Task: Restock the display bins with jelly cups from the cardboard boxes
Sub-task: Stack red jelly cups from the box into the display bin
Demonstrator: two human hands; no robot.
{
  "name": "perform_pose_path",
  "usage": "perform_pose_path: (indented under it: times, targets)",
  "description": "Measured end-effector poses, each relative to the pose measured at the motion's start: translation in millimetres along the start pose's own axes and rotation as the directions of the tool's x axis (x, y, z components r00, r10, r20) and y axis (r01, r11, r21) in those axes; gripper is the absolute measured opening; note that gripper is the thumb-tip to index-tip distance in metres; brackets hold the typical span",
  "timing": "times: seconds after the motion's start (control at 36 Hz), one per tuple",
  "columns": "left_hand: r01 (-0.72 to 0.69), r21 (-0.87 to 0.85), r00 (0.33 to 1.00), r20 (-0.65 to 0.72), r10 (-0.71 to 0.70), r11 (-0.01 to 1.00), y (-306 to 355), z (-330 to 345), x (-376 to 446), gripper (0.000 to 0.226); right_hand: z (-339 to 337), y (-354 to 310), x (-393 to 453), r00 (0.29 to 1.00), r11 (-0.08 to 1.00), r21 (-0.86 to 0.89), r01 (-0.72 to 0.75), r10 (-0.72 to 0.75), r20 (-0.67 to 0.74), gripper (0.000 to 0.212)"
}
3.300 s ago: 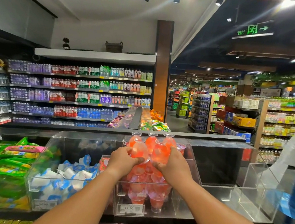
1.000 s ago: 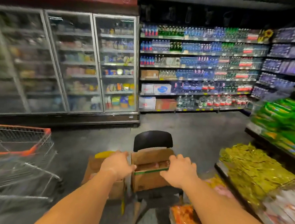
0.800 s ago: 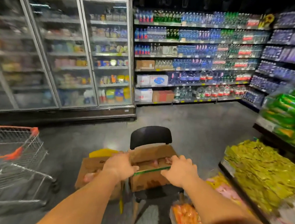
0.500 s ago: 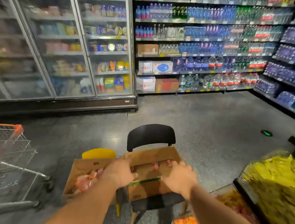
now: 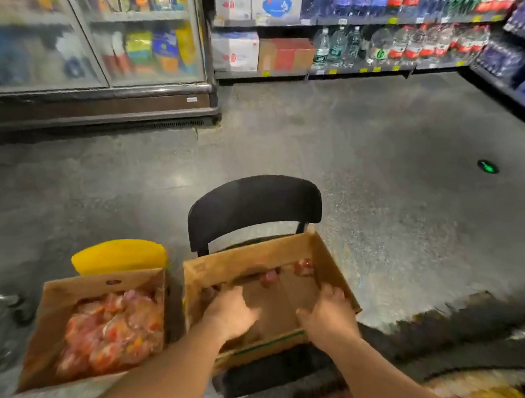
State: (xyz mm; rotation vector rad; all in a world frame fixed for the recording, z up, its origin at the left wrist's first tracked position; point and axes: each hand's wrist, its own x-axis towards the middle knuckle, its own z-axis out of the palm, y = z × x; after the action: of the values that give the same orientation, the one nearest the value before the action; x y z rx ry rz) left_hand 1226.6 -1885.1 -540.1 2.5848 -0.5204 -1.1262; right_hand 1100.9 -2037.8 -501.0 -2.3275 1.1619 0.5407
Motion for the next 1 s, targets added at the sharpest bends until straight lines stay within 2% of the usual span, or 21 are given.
perform_pose_path:
  times: [0.08, 0.17, 0.22, 0.31, 0.39, 0.44, 0.56, 0.61, 0.69, 0.75, 0.83, 0.92, 1.0]
  targets:
    - [0.081, -0.111, 0.996, 0.045, -0.076, 0.991, -5, 31, 61, 0.071, 23, 7, 57, 0.999, 0.999, -0.035, -0.007, 0.008, 0.032, 0.082]
    - [0.089, -0.15, 0.995, 0.064, -0.081, 0.985, -8, 58, 117, 0.042, 46, 13, 112, 0.997, 0.996, -0.083, 0.022, -0.016, 0.072, 0.07]
    - [0.098, -0.196, 0.992, 0.095, -0.08, 0.976, 1, 70, 144, 0.034, 62, 17, 146, 0.996, 0.991, -0.12, 0.056, -0.047, 0.076, 0.066]
    - [0.138, -0.359, 0.989, 0.092, -0.112, 0.923, 11, 102, 192, 0.028, 89, 20, 190, 0.988, 0.956, -0.252, 0.148, -0.131, 0.082, 0.072]
    - [0.196, -0.504, 0.975, 0.005, -0.224, 0.841, 6, 144, 249, 0.055, 112, 23, 227, 0.971, 0.922, -0.314, 0.227, -0.188, 0.148, 0.082]
    - [0.196, -0.572, 0.953, -0.078, -0.291, 0.796, 2, 167, 285, 0.072, 123, 25, 249, 0.96, 0.888, -0.377, 0.264, -0.206, 0.187, 0.076]
    - [0.201, -0.68, 0.904, -0.149, -0.401, 0.705, -5, 200, 332, 0.085, 134, 21, 276, 0.957, 0.805, -0.517, 0.291, -0.239, 0.166, 0.063]
    - [0.212, -0.71, 0.904, -0.118, -0.411, 0.672, 1, 193, 329, 0.072, 136, 20, 281, 0.954, 0.78, -0.551, 0.297, -0.264, 0.141, 0.059]
    - [0.24, -0.682, 0.922, -0.062, -0.382, 0.691, 11, 175, 313, 0.05, 138, 17, 281, 0.951, 0.735, -0.606, 0.304, -0.274, 0.144, 0.056]
    - [0.247, -0.709, 0.93, -0.018, -0.368, 0.66, 11, 164, 301, 0.041, 138, 15, 279, 0.949, 0.7, -0.645, 0.307, -0.277, 0.15, 0.055]
    - [0.194, -0.759, 0.969, 0.049, -0.242, 0.622, 8, 146, 277, 0.02, 137, 13, 276, 0.945, 0.618, -0.724, 0.308, -0.286, 0.158, 0.054]
    - [0.18, -0.714, 0.983, 0.107, -0.148, 0.676, 2, 137, 268, 0.019, 135, 18, 281, 0.943, 0.559, -0.773, 0.299, -0.295, 0.151, 0.049]
    - [0.153, -0.432, 0.987, 0.107, -0.118, 0.889, -3, 132, 260, 0.017, 135, 23, 286, 0.939, 0.503, -0.804, 0.317, -0.288, 0.19, 0.05]
